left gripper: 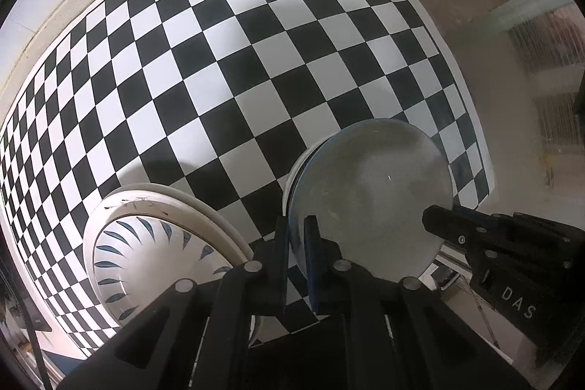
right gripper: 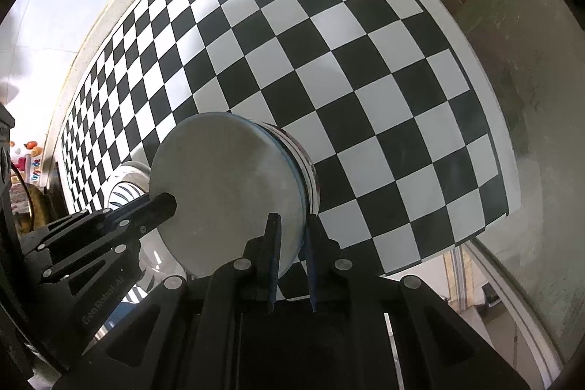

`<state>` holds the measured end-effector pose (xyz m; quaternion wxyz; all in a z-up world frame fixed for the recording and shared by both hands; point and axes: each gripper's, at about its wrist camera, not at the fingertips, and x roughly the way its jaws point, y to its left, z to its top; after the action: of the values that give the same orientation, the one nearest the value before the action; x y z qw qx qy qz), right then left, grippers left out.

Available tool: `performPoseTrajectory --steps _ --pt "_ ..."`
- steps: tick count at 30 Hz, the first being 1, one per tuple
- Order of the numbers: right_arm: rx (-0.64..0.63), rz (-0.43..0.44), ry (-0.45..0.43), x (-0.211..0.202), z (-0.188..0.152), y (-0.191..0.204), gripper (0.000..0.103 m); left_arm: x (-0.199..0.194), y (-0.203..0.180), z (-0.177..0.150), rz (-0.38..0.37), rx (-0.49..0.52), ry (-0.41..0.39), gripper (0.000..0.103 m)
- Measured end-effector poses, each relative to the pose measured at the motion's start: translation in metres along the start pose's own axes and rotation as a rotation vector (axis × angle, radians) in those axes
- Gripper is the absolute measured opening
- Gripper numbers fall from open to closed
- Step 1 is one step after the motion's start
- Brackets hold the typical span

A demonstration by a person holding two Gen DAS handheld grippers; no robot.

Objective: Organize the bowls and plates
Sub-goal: 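Lower the bowl stack beside the plate stack and open both tools, then raise both tools away from the bowl stack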

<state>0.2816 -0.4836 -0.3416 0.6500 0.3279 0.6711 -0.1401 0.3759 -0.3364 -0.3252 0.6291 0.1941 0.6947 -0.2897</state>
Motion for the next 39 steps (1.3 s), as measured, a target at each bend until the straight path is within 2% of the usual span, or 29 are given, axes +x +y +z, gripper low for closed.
performPoseTrajectory --steps 9,18,22,30,33,36,39 --pt "-0.045 -0.045 -0.004 0.003 -0.001 0.013 0.013 -0.001 -0.006 -0.006 0.028 -0.005 -0.019 0.007" --pt "-0.061 -0.036 0.0 -0.004 0.003 0.01 0.013 -0.009 -0.009 -0.007 0.052 -0.012 -0.037 0.007" --pt "-0.073 -0.046 -0.039 -0.019 -0.002 0.012 0.013 -0.023 -0.01 -0.014 0.093 -0.011 -0.084 0.008" --pt "-0.119 -0.068 -0.164 -0.071 -0.03 0.024 0.014 -0.073 -0.011 -0.041 0.085 0.003 -0.191 0.011" --pt "-0.124 -0.069 -0.216 -0.094 -0.045 0.029 0.014 -0.095 -0.008 -0.054 0.064 -0.002 -0.23 0.018" --pt "-0.139 -0.065 -0.27 -0.119 -0.063 0.036 0.013 -0.119 -0.004 -0.067 0.075 -0.009 -0.28 0.025" --pt "-0.148 -0.07 -0.315 -0.139 -0.079 0.042 0.013 -0.138 -0.005 -0.077 0.084 -0.006 -0.335 0.045"
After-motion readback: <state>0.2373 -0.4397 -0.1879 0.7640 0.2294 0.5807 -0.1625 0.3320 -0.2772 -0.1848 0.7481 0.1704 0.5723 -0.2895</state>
